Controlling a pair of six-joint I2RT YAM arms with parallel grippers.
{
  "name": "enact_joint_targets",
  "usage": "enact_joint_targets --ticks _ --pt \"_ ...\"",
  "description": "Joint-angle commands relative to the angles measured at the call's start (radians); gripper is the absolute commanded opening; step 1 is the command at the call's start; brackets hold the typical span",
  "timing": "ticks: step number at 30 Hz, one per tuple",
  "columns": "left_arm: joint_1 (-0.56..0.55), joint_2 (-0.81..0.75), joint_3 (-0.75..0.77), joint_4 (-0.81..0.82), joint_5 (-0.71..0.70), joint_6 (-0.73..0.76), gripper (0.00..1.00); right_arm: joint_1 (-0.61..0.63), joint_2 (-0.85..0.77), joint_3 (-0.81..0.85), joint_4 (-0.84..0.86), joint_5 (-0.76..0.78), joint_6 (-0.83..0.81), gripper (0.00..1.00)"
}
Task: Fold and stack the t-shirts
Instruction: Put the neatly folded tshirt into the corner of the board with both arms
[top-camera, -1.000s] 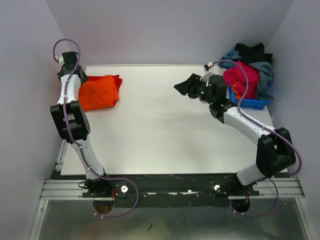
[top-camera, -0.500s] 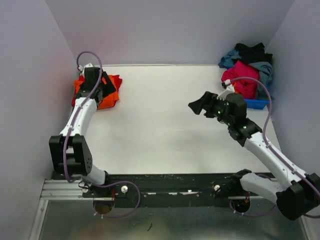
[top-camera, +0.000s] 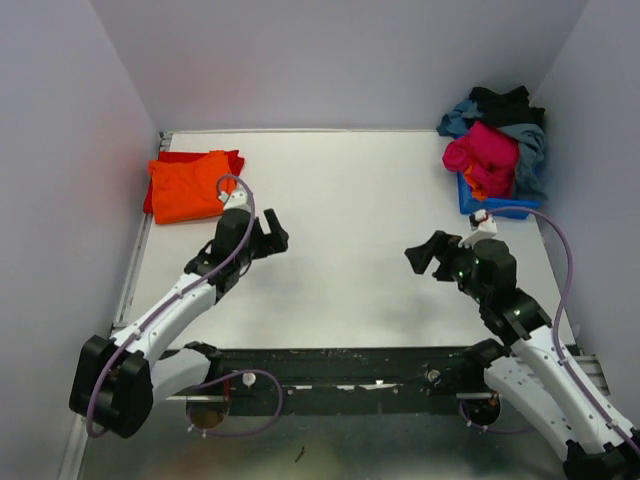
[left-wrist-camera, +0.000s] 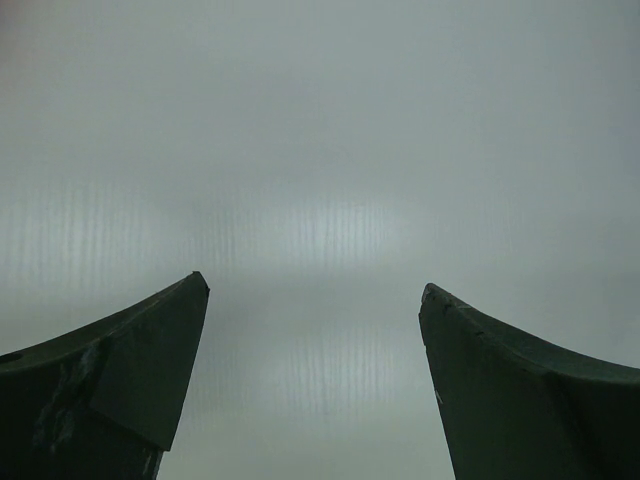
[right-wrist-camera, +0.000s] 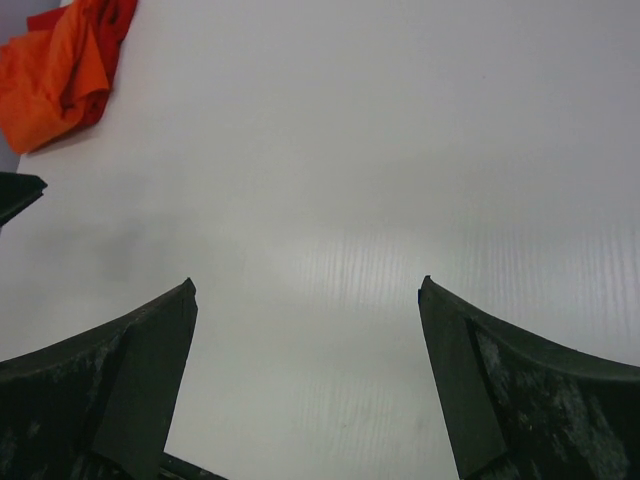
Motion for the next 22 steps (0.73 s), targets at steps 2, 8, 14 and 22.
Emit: enact_joint_targets --ticks 2,8,14,22 --pt "-0.150 -0.057 -0.169 0.223 0.022 -0.018 0.99 -0.006 -0.102 -0.117 -0.020 0.100 -0.010 1.00" --pt "-0.193 -0.099 -0.271 0.343 0.048 -0.014 0.99 -0.006 -0.150 -0.197 0.048 0.120 -0.006 1.00" --pt "-0.193 -0.134 -0.275 0.327 0.033 0.011 0.99 -0.006 -0.146 -0.186 0.039 0.113 -0.009 1.00" --pt "-0.193 -0.116 -0.245 0.275 -0.004 0.035 0.99 -0.007 -0.136 -0.177 0.039 0.107 -0.013 1.00"
